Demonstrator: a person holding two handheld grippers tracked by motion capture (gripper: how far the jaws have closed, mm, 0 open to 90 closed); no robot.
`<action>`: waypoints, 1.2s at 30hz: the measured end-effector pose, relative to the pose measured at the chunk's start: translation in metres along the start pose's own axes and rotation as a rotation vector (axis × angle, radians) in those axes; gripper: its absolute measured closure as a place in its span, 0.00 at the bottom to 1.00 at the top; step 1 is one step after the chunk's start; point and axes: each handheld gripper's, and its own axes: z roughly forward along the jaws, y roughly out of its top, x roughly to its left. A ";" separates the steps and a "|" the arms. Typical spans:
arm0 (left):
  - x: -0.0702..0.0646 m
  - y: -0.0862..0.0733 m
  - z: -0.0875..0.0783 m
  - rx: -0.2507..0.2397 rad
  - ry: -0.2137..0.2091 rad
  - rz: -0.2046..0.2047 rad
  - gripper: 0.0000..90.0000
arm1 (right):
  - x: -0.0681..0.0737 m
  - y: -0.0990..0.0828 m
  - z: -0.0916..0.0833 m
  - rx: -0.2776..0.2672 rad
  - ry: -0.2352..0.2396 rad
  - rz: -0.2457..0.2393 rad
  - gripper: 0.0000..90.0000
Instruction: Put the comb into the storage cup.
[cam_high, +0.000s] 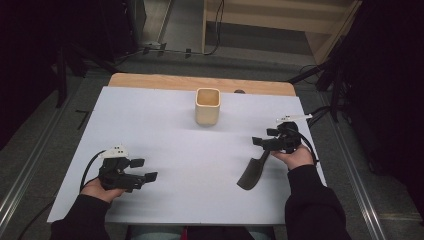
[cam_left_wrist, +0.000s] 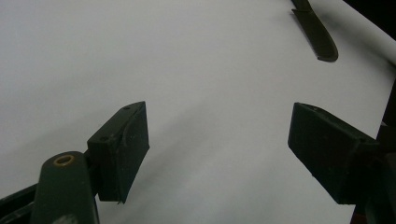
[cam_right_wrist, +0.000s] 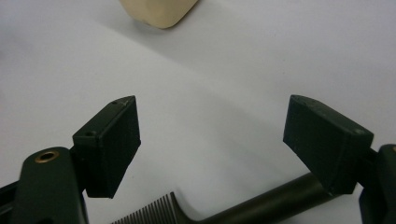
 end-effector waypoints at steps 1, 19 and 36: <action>0.000 0.000 0.000 0.001 0.001 0.000 0.24 | -0.002 0.003 0.003 -0.001 -0.002 -0.003 0.19; 0.001 0.000 -0.001 0.004 0.003 0.001 0.24 | -0.011 0.007 0.012 0.025 -0.027 -0.004 0.32; 0.000 0.000 0.000 0.005 0.004 0.004 0.24 | -0.026 -0.006 0.016 0.063 -0.103 0.031 0.97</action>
